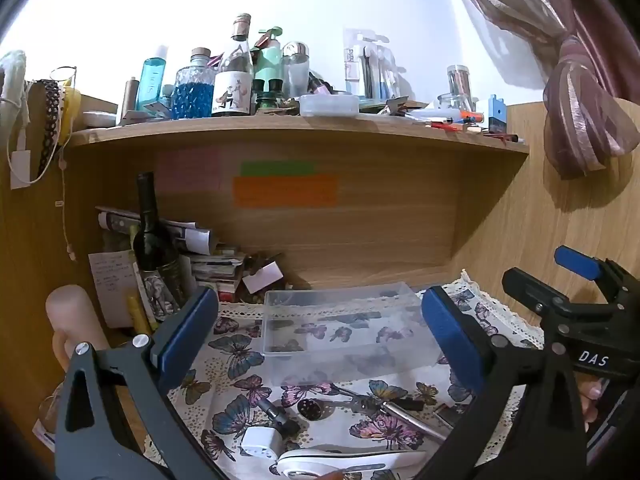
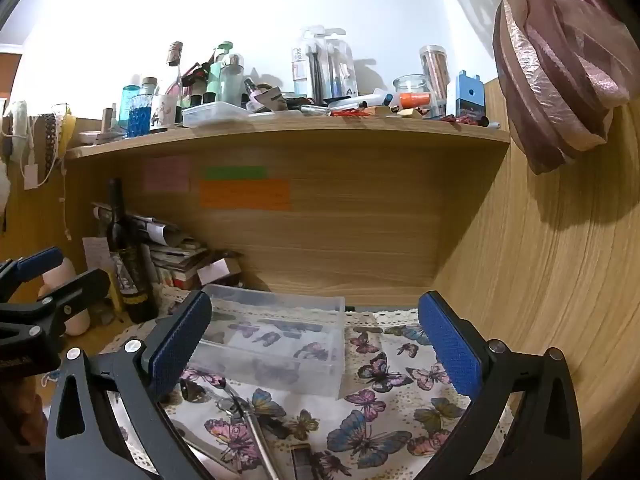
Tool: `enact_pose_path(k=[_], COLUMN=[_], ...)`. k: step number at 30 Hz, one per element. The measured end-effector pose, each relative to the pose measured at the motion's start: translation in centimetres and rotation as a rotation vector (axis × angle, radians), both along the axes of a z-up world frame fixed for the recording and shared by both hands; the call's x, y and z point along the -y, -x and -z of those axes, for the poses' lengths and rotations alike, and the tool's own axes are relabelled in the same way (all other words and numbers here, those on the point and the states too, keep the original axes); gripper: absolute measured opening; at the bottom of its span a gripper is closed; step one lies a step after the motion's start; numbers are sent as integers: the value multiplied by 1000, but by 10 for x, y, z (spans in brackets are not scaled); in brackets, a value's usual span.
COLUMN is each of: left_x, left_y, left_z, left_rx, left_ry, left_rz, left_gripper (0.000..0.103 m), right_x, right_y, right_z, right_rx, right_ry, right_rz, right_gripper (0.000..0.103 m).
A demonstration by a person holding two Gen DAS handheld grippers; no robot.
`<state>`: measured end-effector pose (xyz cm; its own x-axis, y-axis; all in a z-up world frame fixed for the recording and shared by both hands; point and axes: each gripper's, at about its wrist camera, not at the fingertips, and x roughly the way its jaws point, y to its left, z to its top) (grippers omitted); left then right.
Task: Organize rigid objects
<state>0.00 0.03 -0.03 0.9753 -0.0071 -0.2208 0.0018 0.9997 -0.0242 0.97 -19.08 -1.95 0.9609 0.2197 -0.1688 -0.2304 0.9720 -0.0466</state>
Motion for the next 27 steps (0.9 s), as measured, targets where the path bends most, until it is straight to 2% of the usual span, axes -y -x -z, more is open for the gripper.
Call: enact_pose_path(k=[12,14,27], left_x=[5,4,3], left_y=[-3,-3,-2], left_z=[-1,-1,0], left_rx=[-4,-4,-1], left_ry=[-2,-4,-3], left_rz=[-2,-1,0], left_gripper=[103,103,103], right_x=[-1,-3,-6], right_y=[-9,1,4], right_z=[5,-1,-1], right_rx=[-2,11,19], right_ry=[-3,0,2], right_rz=[-13,-14,-18], right_gripper=[103,103,103])
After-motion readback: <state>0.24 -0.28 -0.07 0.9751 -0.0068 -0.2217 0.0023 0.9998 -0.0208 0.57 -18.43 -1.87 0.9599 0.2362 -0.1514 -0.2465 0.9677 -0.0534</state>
